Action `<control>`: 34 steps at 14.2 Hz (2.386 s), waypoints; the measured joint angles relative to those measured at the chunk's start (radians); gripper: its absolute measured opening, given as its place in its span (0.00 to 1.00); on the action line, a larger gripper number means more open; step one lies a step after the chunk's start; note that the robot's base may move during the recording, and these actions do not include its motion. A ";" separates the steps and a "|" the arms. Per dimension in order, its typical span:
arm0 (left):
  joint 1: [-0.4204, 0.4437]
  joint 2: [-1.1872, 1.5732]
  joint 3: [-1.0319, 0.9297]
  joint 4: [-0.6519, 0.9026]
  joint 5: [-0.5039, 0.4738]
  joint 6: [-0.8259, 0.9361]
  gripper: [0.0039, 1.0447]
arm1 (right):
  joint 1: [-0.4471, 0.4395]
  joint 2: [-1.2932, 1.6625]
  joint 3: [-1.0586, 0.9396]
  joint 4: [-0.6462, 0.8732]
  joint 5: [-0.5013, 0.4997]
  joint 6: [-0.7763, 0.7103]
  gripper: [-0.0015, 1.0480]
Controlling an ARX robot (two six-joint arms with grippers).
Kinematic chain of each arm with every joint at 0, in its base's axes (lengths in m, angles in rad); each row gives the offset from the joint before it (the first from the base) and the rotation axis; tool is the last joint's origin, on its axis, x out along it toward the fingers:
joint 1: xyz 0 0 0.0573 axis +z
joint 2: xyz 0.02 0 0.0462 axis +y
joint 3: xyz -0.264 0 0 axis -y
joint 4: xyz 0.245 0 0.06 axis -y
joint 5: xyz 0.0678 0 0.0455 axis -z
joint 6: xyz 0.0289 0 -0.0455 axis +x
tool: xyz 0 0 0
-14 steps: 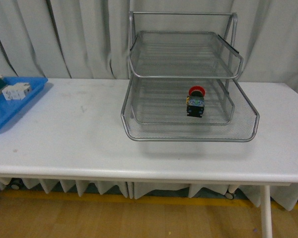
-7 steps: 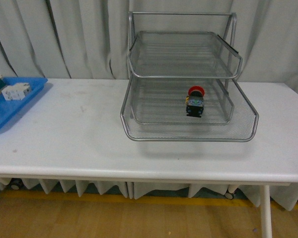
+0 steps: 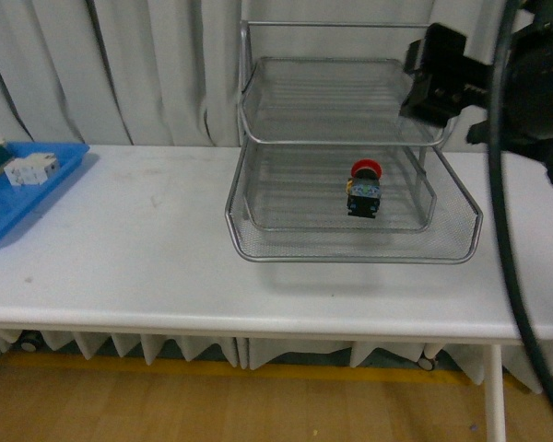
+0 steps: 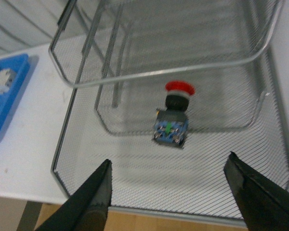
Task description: Place button on rack with both arms
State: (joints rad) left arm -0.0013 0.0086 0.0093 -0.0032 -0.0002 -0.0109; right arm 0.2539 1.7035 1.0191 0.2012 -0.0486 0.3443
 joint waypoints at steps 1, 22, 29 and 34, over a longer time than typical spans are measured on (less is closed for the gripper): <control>0.000 0.000 0.000 0.000 0.000 0.000 0.94 | 0.030 0.027 0.010 -0.040 -0.010 0.014 0.60; 0.000 0.000 0.000 0.000 0.000 0.000 0.94 | 0.029 0.397 0.202 -0.238 -0.024 -0.034 0.02; 0.000 0.000 0.000 0.000 0.000 0.000 0.94 | -0.061 0.544 0.455 -0.301 -0.005 -0.126 0.02; 0.000 0.000 0.000 0.000 0.000 0.000 0.94 | -0.088 0.593 0.585 -0.275 0.031 -0.135 0.02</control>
State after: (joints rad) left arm -0.0013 0.0086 0.0093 -0.0032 -0.0002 -0.0109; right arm 0.1661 2.2967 1.6043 -0.0742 -0.0177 0.2096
